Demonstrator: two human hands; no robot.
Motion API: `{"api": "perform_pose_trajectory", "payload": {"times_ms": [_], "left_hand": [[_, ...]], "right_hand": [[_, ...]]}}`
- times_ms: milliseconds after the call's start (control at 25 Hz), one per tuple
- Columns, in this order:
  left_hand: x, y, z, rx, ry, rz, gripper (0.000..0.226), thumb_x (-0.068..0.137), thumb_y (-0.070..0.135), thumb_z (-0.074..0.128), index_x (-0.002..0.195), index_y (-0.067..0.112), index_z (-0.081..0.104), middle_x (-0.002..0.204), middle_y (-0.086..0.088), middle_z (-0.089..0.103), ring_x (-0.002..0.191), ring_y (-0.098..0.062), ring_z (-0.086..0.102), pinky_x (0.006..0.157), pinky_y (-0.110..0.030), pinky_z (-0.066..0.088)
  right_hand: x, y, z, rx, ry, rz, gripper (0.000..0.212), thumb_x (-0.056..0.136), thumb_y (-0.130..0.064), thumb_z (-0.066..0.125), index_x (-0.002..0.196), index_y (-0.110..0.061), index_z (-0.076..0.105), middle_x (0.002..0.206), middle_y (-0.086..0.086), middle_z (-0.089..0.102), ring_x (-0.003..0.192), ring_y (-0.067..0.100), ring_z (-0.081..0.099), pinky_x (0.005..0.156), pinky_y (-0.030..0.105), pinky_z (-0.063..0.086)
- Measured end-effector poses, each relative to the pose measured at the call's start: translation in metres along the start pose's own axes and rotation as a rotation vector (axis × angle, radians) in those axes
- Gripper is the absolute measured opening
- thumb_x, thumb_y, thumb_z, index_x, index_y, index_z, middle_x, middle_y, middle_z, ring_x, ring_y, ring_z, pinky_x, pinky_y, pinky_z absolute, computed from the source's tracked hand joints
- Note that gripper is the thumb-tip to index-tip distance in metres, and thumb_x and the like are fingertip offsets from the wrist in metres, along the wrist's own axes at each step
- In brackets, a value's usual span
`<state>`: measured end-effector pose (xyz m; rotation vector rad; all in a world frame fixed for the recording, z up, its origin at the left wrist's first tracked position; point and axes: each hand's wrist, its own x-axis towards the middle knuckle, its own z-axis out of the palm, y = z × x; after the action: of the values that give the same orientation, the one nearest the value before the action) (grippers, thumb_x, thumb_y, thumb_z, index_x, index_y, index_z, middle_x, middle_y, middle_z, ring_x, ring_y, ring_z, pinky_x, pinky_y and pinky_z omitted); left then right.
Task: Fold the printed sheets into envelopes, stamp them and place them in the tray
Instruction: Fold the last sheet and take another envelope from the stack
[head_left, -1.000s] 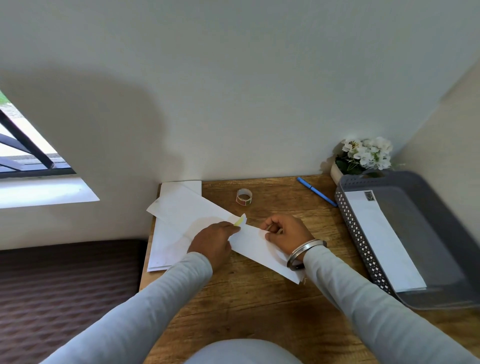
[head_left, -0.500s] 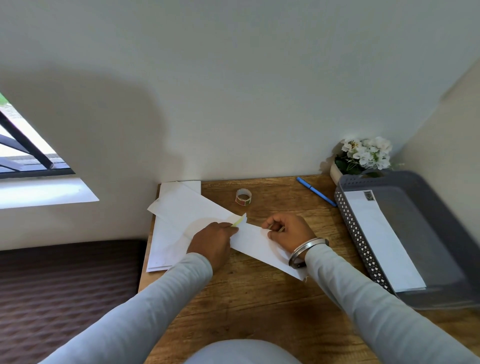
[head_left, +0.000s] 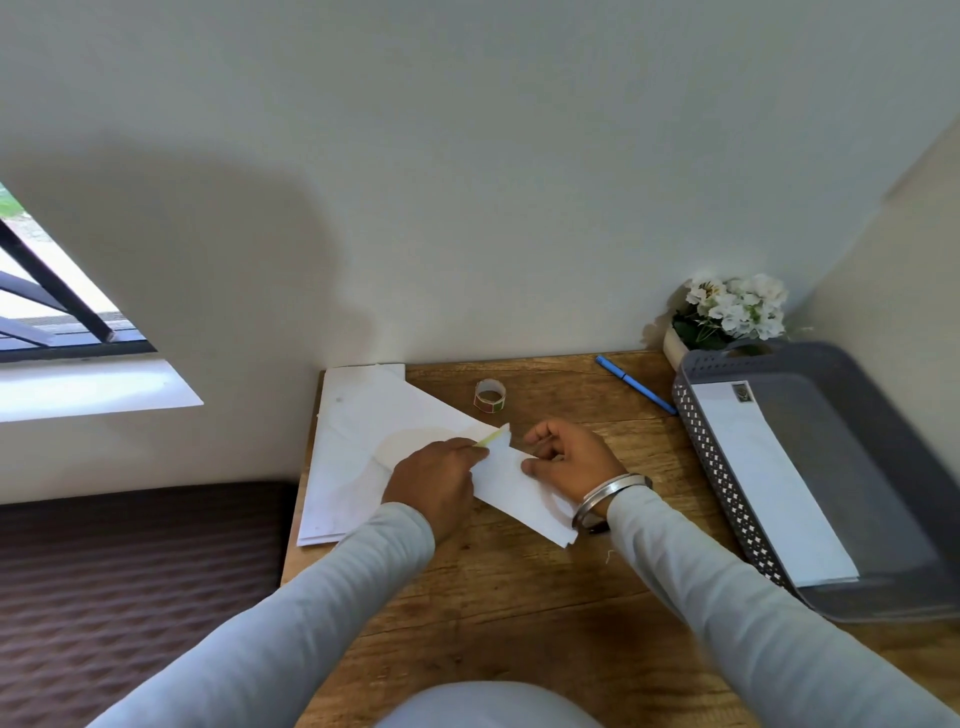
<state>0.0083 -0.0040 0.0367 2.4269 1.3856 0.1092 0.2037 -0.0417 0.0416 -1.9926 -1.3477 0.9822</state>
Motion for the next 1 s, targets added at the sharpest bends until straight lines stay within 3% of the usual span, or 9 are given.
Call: {"api": "perform_pose_trajectory", "payload": {"times_ms": [240, 360, 560, 760, 880, 1000], "left_hand": [[-0.002, -0.003, 0.003, 0.007, -0.026, -0.049, 0.048, 0.102, 0.019, 0.049, 0.149, 0.028, 0.044, 0.154, 0.003, 0.044, 0.140, -0.023, 0.042, 0.117, -0.035, 0.030], [-0.004, 0.009, 0.003, 0.025, -0.028, -0.025, 0.049, 0.102, 0.020, 0.048, 0.150, 0.028, 0.041, 0.156, 0.003, 0.041, 0.140, -0.022, 0.041, 0.117, -0.035, 0.031], [-0.009, 0.035, 0.000, 0.019, -0.012, 0.054, 0.048, 0.101, 0.024, 0.050, 0.148, 0.030, 0.043, 0.151, 0.003, 0.047, 0.133, -0.023, 0.049, 0.111, -0.038, 0.040], [-0.009, 0.029, -0.006, 0.009, 0.003, 0.022, 0.047, 0.102, 0.026, 0.050, 0.148, 0.028, 0.044, 0.150, 0.003, 0.049, 0.131, -0.023, 0.051, 0.110, -0.036, 0.040], [-0.006, 0.021, -0.007, 0.037, 0.005, -0.006, 0.048, 0.101, 0.022, 0.049, 0.149, 0.026, 0.043, 0.151, 0.001, 0.048, 0.131, -0.024, 0.051, 0.110, -0.037, 0.041], [-0.005, 0.022, -0.006, 0.050, -0.004, -0.007, 0.049, 0.101, 0.020, 0.050, 0.149, 0.025, 0.042, 0.149, 0.000, 0.049, 0.130, -0.024, 0.052, 0.109, -0.037, 0.042]], "right_hand": [[-0.005, 0.012, -0.016, 0.098, -0.062, 0.075, 0.026, 0.081, -0.008, 0.077, 0.101, -0.022, 0.067, 0.093, 0.003, 0.067, 0.083, 0.017, 0.064, 0.057, 0.023, 0.045], [-0.005, 0.010, -0.012, 0.122, -0.010, 0.087, 0.026, 0.079, -0.006, 0.078, 0.096, -0.022, 0.065, 0.091, 0.004, 0.068, 0.085, 0.022, 0.066, 0.066, 0.030, 0.053], [-0.001, -0.001, 0.006, 0.212, 0.110, 0.141, 0.030, 0.076, -0.008, 0.081, 0.092, -0.024, 0.060, 0.088, 0.006, 0.068, 0.080, 0.028, 0.069, 0.052, 0.029, 0.047], [-0.005, -0.009, 0.005, 0.377, 0.073, 0.200, 0.029, 0.083, -0.011, 0.078, 0.104, -0.018, 0.059, 0.092, 0.010, 0.071, 0.068, 0.027, 0.069, 0.043, 0.028, 0.049], [-0.012, -0.011, -0.001, 0.507, 0.017, 0.216, 0.030, 0.084, -0.005, 0.076, 0.108, -0.011, 0.059, 0.087, 0.017, 0.072, 0.053, 0.025, 0.065, 0.043, 0.030, 0.051], [-0.016, -0.012, -0.004, 0.598, -0.005, 0.221, 0.033, 0.082, 0.004, 0.075, 0.109, -0.007, 0.059, 0.086, 0.019, 0.070, 0.052, 0.024, 0.065, 0.046, 0.032, 0.056]]}}
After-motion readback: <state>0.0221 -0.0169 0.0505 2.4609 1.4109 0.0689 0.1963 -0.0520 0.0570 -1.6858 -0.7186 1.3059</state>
